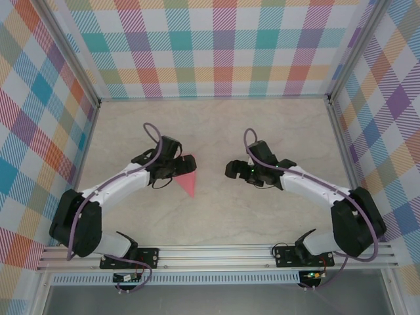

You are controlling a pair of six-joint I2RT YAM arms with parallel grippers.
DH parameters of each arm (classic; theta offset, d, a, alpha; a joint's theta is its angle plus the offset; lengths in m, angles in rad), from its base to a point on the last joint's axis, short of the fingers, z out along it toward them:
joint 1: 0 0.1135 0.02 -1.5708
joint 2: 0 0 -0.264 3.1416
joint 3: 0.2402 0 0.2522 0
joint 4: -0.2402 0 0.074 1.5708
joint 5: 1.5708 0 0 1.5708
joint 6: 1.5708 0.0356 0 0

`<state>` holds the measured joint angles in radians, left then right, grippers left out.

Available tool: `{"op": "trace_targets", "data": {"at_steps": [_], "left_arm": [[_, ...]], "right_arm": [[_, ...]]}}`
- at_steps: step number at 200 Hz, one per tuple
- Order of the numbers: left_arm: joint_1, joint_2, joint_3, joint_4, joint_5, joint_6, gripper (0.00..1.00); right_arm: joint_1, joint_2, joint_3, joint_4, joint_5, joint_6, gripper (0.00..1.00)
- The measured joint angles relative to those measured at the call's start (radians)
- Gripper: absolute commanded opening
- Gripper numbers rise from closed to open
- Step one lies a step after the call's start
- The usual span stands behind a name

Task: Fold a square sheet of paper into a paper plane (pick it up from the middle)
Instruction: Turn over a square sheet of paper at the center of the table, then move the paper to the center of the table.

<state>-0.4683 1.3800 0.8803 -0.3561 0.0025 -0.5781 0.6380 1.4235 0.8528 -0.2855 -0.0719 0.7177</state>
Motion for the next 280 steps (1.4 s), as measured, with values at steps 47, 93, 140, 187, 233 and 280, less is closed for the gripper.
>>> {"op": "trace_targets", "data": {"at_steps": [47, 93, 140, 187, 233, 280], "left_arm": [[0.178, -0.106, -0.151, -0.005, -0.003, -0.067, 0.92], [0.272, -0.167, -0.235, -0.007, 0.006, -0.106, 0.93], [0.302, -0.179, -0.25, -0.008, 0.016, -0.111, 0.94], [0.307, -0.18, -0.25, -0.008, 0.032, -0.111, 0.94], [0.307, -0.18, -0.25, -0.008, 0.059, -0.108, 0.94], [0.308, -0.18, -0.25, 0.0, 0.125, -0.087, 0.94]], "right_arm": [[0.192, 0.225, 0.209, 0.038, 0.015, 0.0, 0.88], [0.288, 0.468, 0.437, 0.075, -0.042, 0.027, 0.8], [0.3, 0.633, 0.545, 0.072, -0.079, 0.063, 0.76], [0.299, 0.649, 0.563, 0.007, -0.048, 0.048, 0.74], [0.279, 0.639, 0.549, -0.049, -0.056, -0.137, 0.69], [0.16, 0.497, 0.37, -0.099, -0.087, -0.347, 0.67]]}}
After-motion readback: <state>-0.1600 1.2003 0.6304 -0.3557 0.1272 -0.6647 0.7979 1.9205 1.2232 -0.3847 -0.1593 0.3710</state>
